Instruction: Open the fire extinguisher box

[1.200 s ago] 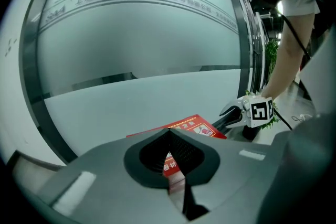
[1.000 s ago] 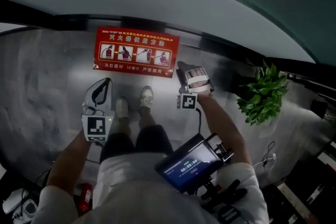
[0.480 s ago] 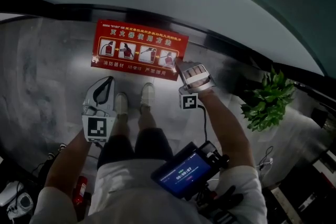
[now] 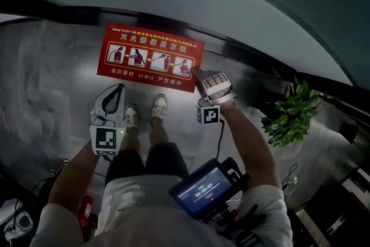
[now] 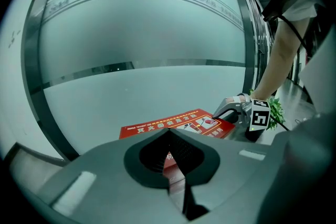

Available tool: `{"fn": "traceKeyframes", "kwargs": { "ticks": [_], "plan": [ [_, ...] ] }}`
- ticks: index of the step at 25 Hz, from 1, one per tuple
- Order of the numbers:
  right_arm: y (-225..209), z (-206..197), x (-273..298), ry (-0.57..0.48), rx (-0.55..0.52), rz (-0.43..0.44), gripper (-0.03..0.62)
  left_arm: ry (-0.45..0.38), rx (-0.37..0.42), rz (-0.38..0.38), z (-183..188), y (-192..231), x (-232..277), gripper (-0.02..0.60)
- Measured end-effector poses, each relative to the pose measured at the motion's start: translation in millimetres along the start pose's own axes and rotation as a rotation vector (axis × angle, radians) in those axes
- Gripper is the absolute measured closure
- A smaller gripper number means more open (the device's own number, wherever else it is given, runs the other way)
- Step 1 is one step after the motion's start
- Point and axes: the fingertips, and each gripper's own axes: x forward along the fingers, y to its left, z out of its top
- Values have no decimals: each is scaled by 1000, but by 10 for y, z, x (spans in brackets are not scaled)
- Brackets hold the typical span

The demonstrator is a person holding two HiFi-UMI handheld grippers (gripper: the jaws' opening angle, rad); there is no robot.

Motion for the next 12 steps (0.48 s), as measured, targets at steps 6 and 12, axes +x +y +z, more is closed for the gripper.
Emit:
{"fn": "traceKeyframes", "kwargs": {
  "ticks": [6, 12],
  "plan": [
    [-266, -15, -178, -13, 100, -16, 467, -34, 19, 20, 128, 45, -125, 580],
    [-554, -152, -255, -5, 239, -29, 505, -39, 6, 34, 269, 36, -184, 580]
  ]
}}
